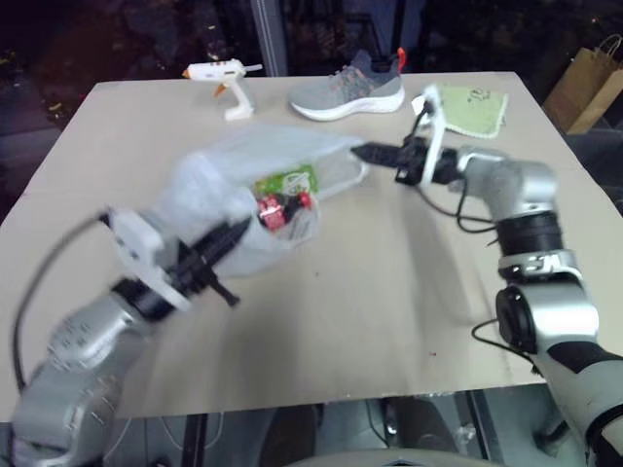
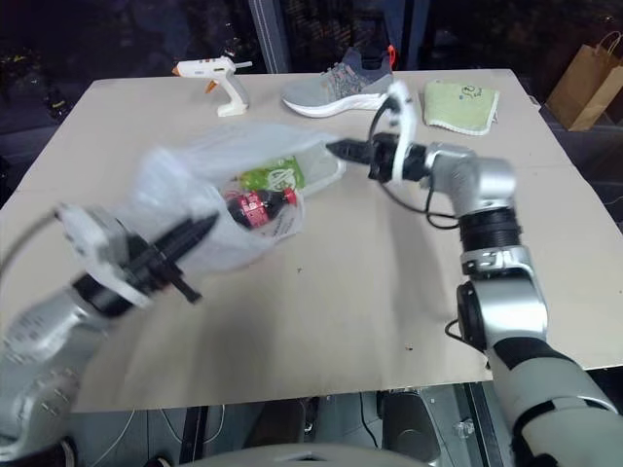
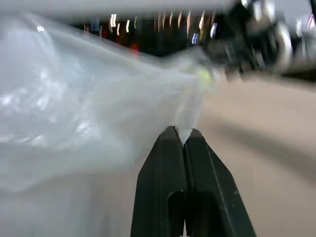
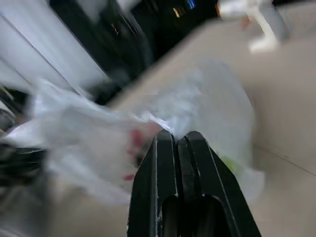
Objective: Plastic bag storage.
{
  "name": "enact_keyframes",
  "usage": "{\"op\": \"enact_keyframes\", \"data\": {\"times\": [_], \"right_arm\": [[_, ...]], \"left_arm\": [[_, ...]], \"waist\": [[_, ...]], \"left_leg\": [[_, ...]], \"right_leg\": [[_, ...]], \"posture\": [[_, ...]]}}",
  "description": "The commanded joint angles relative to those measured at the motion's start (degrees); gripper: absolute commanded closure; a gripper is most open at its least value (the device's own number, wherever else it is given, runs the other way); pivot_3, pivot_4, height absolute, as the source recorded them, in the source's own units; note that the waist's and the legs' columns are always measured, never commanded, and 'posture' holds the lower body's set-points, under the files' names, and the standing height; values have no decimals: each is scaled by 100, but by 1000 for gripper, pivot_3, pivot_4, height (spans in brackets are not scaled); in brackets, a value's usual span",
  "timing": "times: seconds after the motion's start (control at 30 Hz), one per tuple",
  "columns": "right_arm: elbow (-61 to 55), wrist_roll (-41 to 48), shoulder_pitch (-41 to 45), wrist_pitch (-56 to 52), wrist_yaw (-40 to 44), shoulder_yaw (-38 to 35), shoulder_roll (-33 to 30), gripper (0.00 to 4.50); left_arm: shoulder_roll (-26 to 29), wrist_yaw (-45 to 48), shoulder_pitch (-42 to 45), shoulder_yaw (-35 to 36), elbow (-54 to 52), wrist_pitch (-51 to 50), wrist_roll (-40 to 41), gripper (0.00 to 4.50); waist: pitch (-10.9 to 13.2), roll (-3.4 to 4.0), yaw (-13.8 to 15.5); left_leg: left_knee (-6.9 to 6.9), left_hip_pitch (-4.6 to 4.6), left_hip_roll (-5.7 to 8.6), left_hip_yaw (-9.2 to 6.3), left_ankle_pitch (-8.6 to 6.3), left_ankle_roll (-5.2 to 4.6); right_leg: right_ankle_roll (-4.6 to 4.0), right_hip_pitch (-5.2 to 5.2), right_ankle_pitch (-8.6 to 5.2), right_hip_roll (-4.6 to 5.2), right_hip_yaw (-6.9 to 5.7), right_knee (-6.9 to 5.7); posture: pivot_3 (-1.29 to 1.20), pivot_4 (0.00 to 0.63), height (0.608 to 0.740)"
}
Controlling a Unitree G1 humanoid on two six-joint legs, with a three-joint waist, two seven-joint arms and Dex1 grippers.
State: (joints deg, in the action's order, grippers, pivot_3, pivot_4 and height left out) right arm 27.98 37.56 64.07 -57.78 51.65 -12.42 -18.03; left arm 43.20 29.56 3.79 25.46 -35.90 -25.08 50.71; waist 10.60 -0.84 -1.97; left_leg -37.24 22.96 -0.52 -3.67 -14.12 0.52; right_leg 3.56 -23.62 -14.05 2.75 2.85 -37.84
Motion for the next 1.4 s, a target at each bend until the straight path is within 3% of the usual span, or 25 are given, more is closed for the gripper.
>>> {"op": "enact_keyframes", "data": {"times": [0.03, 0.17, 0.27, 0.4, 0.53, 0.6, 0.63, 0.73, 0.83, 0.97, 1.0, 1.1, 1.23, 1.4], "right_arm": [[-110, 888, 493, -635, -729, -1104, -112, 4455], [97, 1449, 817, -855, -1606, -2011, -204, 4455], [199, 1777, 1039, -787, -2110, -2500, -294, 4455], [211, 2016, 1227, -596, -2577, -2824, -453, 4455], [92, 2004, 1129, -402, -2788, -2778, -553, 4455], [9, 2047, 1071, -358, -2826, -2762, -588, 4455], [-85, 2051, 1010, -393, -2780, -2702, -636, 4499], [-393, 1925, 730, -457, -2572, -2382, -766, 3693], [-1069, 1946, -22, -867, -1912, -1815, -1106, 2576], [-1932, 2063, -979, -1121, -1135, -1287, -1668, 551], [-2212, 2003, -1333, -1097, -908, -1131, -1866, 79], [-2789, 1899, -2156, -879, -572, -991, -2197, 21], [-3198, 2085, -3154, -665, -31, -1248, -2456, 21], [-3976, 522, -4902, 1266, 564, -410, -2685, 21]], "left_arm": [[403, -313, 1183, 368, 597, -378, 743, 4500], [473, -791, 3171, 360, 1914, -566, 1140, 4500], [457, -799, 4125, 247, 2702, -597, 1013, 4500], [367, -671, 4722, 66, 3511, -567, 648, 4500], [228, -340, 4514, -197, 3844, -474, 171, 4500], [152, -159, 4287, -273, 3863, -447, -12, 4500], [147, 8, 4119, -284, 3838, -477, -37, 4243], [169, 365, 3693, -213, 3708, -608, -24, 3295], [317, 561, 3000, 75, 3477, -731, -23, 2238], [533, 657, 1990, 720, 3111, -922, 74, 263], [580, 691, 1556, 1010, 2995, -992, 53, 0], [586, 921, 329, 1667, 2574, -1165, 41, 0], [85, 1081, -1394, 1790, 1610, -954, -311, 0], [-1006, 499, -2639, 1157, 357, -539, -979, 0]], "waist": [[2, 2, -26], [9, -6, -38], [9, -5, -45], [10, -3, -53], [10, -3, -57], [10, -3, -67], [10, -3, -73], [11, -3, -63], [5, -4, -59], [7, -4, -66], [8, -4, -76], [7, -4, -75], [4, -6, -36], [-12, -24, 60]], "left_leg": [[2, 1, 0, 1, 0, 0], [3, 8, 0, 3, 1, 0], [-1, 26, 3, 3, 1, 1], [1, 69, 4, 8, 13, 20], [4, 100, 4, 14, 16, 26], [6, 109, 5, 23, 17, 27], [7, 109, 4, 26, 17, 27], [10, 111, 3, 26, 17, 27], [5, 110, 3, 28, 16, 26], [7, 113, 2, 28, 10, 17], [3, 113, 2, 28, 8, 12], [-3, 102, 0, 32, 3, 3], [-6, 77, -2, 43, 1, 0], [-24, 55, 1, 27, 0, 0]], "right_leg": [[0, 0, 0, -1, 0, 4], [1, -9, -1, -3, 1, 1], [2, -18, 0, -2, 0, 5], [3, -60, 1, 1, 1, -3], [3, -90, 1, 4, 3, -4], [3, -106, 1, 5, 12, -5], [3, -108, 1, 6, 15, -6], [2, -112, 1, 5, 15, -6], [3, -110, 1, 6, 17, -6], [3, -112, 1, 7, 17, -4], [3, -115, 1, 7, 17, -3], [3, -117, 0, 6, 23, -5], [4, -97, 1, 7, 31, -9], [7, -52, 2, 11, 16, 1]], "posture": [[0, 150, 740], [0, 150, 740], [0, 150, 740], [0, 150, 740], [0, 150, 740], [0, 150, 740], [0, 150, 740], [0, 150, 740], [0, 150, 740], [0, 150, 740], [0, 150, 740], [0, 150, 740], [0, 150, 740], [0, 150, 740]]}}
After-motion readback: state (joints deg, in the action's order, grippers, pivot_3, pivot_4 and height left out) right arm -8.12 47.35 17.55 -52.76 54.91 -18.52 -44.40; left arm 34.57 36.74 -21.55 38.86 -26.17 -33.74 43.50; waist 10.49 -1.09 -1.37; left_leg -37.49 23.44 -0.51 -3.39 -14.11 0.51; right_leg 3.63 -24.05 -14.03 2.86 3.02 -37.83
